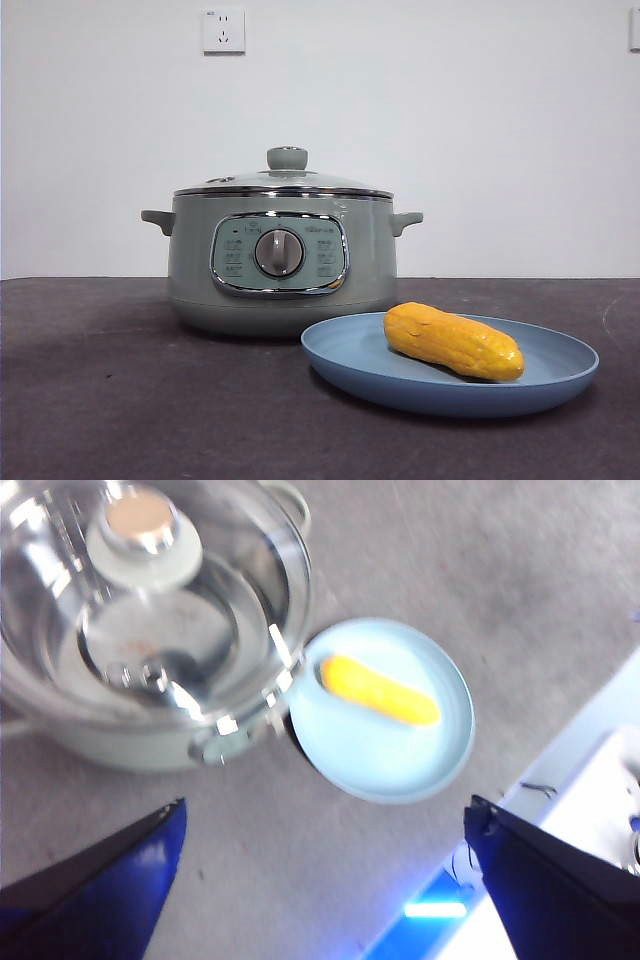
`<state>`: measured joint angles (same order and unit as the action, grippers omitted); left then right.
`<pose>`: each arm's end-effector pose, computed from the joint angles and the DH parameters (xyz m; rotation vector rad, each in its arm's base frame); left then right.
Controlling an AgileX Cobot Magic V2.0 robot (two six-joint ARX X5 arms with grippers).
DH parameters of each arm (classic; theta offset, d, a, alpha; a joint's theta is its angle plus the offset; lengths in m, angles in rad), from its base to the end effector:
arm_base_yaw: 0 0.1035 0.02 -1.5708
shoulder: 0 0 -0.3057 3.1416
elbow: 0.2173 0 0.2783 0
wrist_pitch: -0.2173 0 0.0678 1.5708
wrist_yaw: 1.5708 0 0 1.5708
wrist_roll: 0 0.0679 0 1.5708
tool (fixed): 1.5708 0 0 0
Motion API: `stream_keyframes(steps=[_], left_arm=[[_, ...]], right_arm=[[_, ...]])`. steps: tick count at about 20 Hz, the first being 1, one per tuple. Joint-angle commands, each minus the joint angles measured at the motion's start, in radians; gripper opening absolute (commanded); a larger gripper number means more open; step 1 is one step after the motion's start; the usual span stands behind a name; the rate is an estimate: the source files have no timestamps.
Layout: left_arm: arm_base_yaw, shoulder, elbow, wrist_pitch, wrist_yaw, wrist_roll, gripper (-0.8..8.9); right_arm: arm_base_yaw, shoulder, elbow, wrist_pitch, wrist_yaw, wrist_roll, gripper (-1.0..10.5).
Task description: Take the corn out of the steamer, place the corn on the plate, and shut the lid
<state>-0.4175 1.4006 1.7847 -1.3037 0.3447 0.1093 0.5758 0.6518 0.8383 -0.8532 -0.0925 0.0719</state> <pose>0.2444 -0.1335 0.4575 0.1306 0.9009 -0.7576 0.1134 0.0811 0.3146 -0.0957 0.6813 0.6184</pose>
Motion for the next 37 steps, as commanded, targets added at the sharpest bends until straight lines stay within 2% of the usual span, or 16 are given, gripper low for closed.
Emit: stream_keyframes(steps=[1, 3, 4, 7, 37], left_arm=[[-0.002, -0.007, -0.01, -0.032, 0.005, 0.024, 3.39], [-0.002, -0.008, -0.01, -0.053, 0.004, 0.027, 1.23], [-0.002, -0.008, -0.01, -0.064, 0.004, 0.027, 0.03], [-0.002, -0.008, -0.01, -0.072, 0.003, 0.035, -0.06], [-0.002, -0.007, -0.01, -0.047, -0.003, 0.034, -0.04]], right_arm=[[0.001, -0.002, -0.004, -0.011, -0.014, 0.007, 5.6], [0.001, -0.002, -0.004, -0.017, -0.014, 0.007, 5.2], [0.001, -0.002, -0.004, -0.018, -0.014, 0.008, 4.3], [0.001, -0.002, -0.004, -0.019, -0.014, 0.007, 0.1], [0.001, -0.002, -0.004, -0.016, -0.006, 0.009, 0.0]])
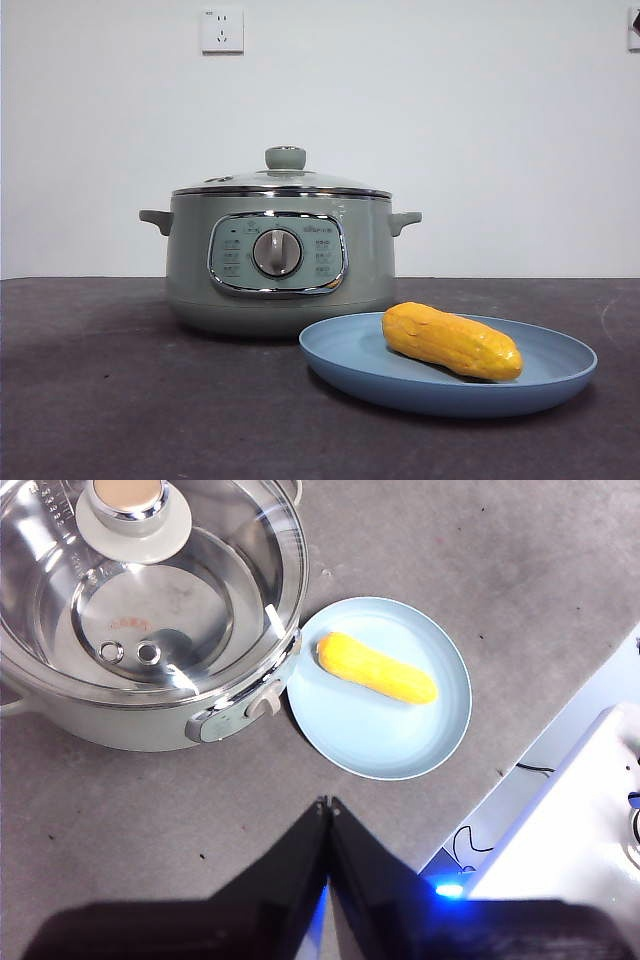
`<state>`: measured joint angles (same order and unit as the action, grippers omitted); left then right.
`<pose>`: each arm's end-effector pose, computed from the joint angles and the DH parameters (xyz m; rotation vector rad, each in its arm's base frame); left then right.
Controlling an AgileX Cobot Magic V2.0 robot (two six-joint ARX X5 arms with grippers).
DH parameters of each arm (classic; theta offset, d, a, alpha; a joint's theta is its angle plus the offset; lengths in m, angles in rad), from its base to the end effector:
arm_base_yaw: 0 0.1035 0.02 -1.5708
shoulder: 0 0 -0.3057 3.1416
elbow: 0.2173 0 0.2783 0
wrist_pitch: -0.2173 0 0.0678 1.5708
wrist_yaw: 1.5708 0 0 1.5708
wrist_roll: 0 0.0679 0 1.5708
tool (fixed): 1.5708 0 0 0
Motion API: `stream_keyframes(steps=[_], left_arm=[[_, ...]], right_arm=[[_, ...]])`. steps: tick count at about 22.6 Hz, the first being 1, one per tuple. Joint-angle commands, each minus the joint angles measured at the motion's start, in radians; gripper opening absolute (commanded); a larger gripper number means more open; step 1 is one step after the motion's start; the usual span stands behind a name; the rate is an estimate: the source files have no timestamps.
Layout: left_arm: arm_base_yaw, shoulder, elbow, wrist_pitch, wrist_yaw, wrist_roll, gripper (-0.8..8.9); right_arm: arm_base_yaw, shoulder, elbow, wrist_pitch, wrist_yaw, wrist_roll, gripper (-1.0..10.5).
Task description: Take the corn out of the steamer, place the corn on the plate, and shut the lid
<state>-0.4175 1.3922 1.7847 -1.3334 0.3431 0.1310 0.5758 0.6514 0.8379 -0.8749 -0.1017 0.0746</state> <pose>0.2389 -0.1309 0.4573 0.1509 0.9148 -0.7648 0.1114 0.0806 0.3122 -0.0957 0.7049 0.6237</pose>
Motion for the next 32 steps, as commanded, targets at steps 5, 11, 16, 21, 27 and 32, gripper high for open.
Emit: stream_keyframes(steps=[5, 11, 16, 21, 27, 32], left_arm=[[-0.002, 0.001, -0.01, -0.011, -0.001, 0.013, -0.04], [0.027, -0.018, -0.011, 0.273, 0.004, 0.164, -0.04], [0.055, -0.051, -0.019, 0.584, 0.063, 0.267, -0.04], [0.13, -0.091, -0.025, 0.741, 0.165, 0.304, -0.04], [0.209, -0.203, -0.025, 0.775, 0.187, 0.345, -0.04], [0.299, -0.312, -0.044, 0.69, 0.186, 0.344, -0.04]], right_arm=[[0.001, -0.002, -0.004, 0.005, 0.003, 0.006, 0.0], [0.001, -0.002, -0.004, 0.005, 0.003, 0.006, 0.0], [0.001, -0.002, -0.004, 0.006, 0.003, 0.006, 0.0], [0.001, -0.002, -0.004, 0.005, 0.003, 0.006, 0.0], [0.001, -0.002, -0.004, 0.005, 0.003, 0.006, 0.0], [0.001, -0.002, -0.004, 0.005, 0.003, 0.006, 0.0]])
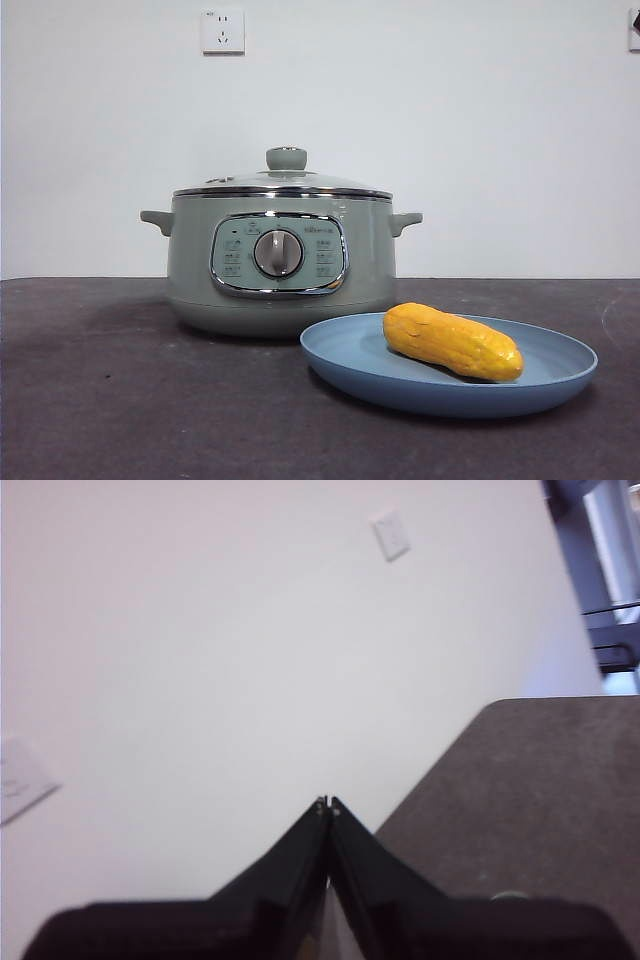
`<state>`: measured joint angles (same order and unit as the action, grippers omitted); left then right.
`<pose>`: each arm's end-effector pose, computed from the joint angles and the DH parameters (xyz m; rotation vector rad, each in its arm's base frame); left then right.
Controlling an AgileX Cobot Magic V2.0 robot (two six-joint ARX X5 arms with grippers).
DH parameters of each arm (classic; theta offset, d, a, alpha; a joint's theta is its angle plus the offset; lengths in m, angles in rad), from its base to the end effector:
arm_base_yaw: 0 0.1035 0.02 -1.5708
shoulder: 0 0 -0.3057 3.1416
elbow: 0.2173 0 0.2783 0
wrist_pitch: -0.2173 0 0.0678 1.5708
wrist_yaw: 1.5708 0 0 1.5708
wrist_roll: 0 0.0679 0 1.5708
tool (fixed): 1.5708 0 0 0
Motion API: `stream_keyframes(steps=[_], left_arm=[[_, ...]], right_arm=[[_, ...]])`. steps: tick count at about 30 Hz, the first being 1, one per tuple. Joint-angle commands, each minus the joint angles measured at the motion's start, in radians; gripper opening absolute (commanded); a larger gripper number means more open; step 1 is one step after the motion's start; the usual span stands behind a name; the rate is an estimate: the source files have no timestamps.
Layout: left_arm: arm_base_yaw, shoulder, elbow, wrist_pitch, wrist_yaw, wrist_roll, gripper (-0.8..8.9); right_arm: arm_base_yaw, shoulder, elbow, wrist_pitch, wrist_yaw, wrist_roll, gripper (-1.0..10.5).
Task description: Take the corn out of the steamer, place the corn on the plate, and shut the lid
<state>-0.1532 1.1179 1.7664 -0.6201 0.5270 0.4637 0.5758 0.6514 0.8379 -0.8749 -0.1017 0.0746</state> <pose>0.1855 -0.0632 0.5939 0.4509 -0.1856 -0.6613 0.1114 0.0806 0.3122 -0.0957 0.7049 0.6237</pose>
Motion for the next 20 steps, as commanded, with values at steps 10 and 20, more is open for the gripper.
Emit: stream_keyframes(steps=[10, 20], left_arm=[[0.177, -0.386, -0.555, 0.219, -0.003, -0.026, -0.04], [0.248, -0.713, -1.125, 0.359, -0.014, -0.177, -0.04]], right_arm=[[0.001, -0.002, -0.004, 0.005, 0.003, 0.006, 0.0], [0.001, -0.002, -0.004, 0.005, 0.003, 0.006, 0.0]])
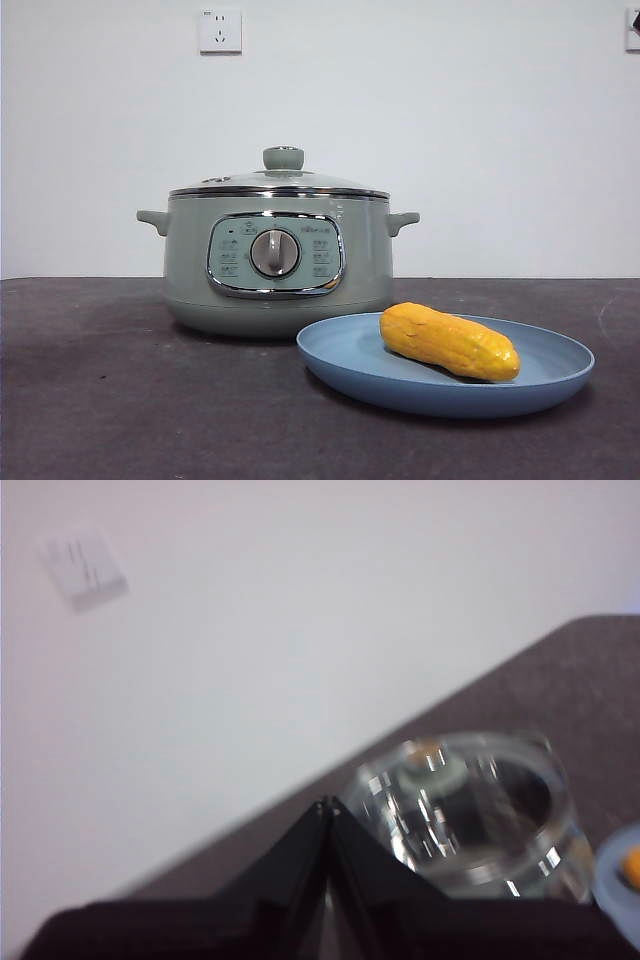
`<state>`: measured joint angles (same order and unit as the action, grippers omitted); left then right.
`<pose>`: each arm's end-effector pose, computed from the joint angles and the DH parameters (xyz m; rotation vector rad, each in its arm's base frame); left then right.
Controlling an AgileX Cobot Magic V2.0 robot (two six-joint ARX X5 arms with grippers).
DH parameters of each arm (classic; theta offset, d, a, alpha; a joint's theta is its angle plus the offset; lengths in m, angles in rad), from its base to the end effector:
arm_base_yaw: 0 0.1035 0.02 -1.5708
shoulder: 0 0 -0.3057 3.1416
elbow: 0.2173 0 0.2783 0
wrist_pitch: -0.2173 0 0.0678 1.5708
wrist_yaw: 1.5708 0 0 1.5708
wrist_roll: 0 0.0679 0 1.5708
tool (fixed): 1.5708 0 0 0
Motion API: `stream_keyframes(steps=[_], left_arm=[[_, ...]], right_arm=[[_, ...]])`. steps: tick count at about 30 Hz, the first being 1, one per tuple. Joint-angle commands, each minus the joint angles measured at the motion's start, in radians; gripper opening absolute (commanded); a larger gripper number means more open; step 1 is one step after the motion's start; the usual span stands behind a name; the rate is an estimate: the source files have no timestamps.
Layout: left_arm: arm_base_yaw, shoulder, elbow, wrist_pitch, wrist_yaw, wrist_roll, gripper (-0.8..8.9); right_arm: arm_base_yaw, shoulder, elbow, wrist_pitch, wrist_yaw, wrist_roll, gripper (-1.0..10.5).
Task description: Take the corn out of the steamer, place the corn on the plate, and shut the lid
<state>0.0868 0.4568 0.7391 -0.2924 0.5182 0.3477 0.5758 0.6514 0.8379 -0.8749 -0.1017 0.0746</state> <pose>0.1192 -0.0234 0.3704 0.3392 -0.0654 -0.4287 0.1114 0.0806 0.3122 -0.0957 0.7049 0.6237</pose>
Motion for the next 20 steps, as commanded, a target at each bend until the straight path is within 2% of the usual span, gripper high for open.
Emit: stream_keyframes(steps=[1, 8, 17, 20], left_arm=[[0.01, -0.082, -0.148, 0.044, -0.018, -0.073, -0.04], [0.011, -0.258, -0.417, 0.087, -0.064, -0.144, -0.04], [0.011, -0.391, -0.634, 0.097, -0.154, -0.196, -0.04], [0.011, -0.418, -0.689, 0.098, -0.153, -0.197, -0.04]], right_arm=[[0.001, -0.002, -0.004, 0.005, 0.003, 0.006, 0.0], [0.001, -0.002, -0.004, 0.005, 0.003, 0.006, 0.0], [0.001, -0.002, -0.004, 0.005, 0.003, 0.006, 0.0], [0.001, -0.002, -0.004, 0.005, 0.003, 0.006, 0.0]])
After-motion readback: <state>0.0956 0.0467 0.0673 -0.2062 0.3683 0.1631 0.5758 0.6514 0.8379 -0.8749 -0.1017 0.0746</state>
